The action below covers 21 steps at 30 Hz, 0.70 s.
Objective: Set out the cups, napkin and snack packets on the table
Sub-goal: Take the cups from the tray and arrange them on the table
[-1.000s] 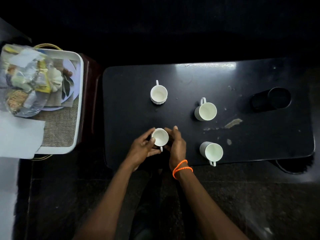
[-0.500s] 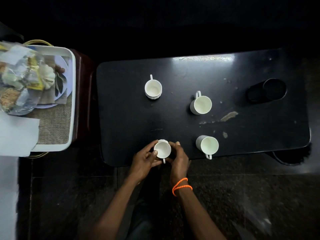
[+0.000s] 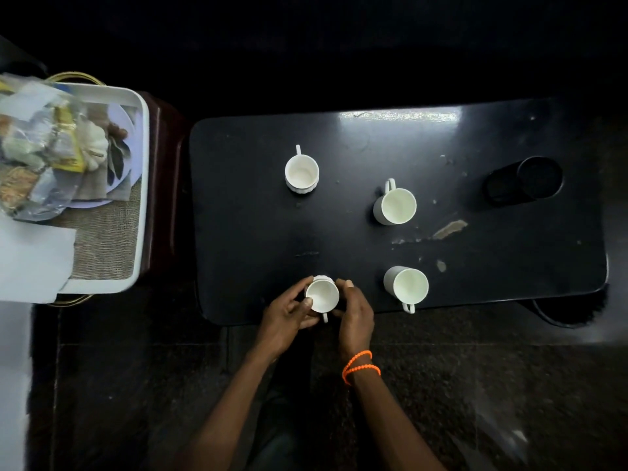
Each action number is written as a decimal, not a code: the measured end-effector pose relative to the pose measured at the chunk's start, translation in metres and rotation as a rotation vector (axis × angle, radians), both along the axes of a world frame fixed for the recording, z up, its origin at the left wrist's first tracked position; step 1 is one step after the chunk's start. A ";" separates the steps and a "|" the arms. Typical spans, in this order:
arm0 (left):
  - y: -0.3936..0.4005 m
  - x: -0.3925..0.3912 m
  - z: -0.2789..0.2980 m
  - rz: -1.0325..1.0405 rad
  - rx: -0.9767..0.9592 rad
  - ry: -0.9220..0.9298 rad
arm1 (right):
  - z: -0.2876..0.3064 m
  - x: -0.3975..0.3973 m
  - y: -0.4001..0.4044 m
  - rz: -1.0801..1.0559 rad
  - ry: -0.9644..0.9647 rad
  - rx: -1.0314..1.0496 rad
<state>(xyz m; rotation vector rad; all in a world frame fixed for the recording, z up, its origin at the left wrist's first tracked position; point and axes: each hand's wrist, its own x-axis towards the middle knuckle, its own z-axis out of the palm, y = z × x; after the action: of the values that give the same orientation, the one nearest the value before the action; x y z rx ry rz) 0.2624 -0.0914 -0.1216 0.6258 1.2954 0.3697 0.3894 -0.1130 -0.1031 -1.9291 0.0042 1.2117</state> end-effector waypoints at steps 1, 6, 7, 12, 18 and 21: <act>0.001 -0.002 -0.001 -0.019 0.004 0.021 | 0.001 0.000 0.000 -0.003 -0.026 0.006; 0.034 -0.025 -0.013 0.157 -0.001 0.230 | 0.005 0.003 0.014 0.035 -0.176 0.080; 0.046 -0.032 -0.016 0.213 0.030 0.284 | 0.007 0.003 0.020 0.062 -0.202 0.102; 0.122 -0.042 -0.012 0.195 0.280 0.394 | 0.006 0.003 0.076 0.161 -0.170 0.189; 0.210 -0.005 0.008 0.141 0.336 0.329 | -0.002 -0.002 0.150 0.129 0.000 0.145; 0.225 0.012 0.014 0.156 0.246 0.279 | 0.002 0.000 0.178 0.157 -0.121 0.234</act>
<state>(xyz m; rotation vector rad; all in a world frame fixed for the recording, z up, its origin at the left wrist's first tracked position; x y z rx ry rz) 0.2746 0.1332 -0.1079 0.8065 1.5846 0.5926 0.3898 0.0646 -0.1009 -1.8184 -0.3437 1.1399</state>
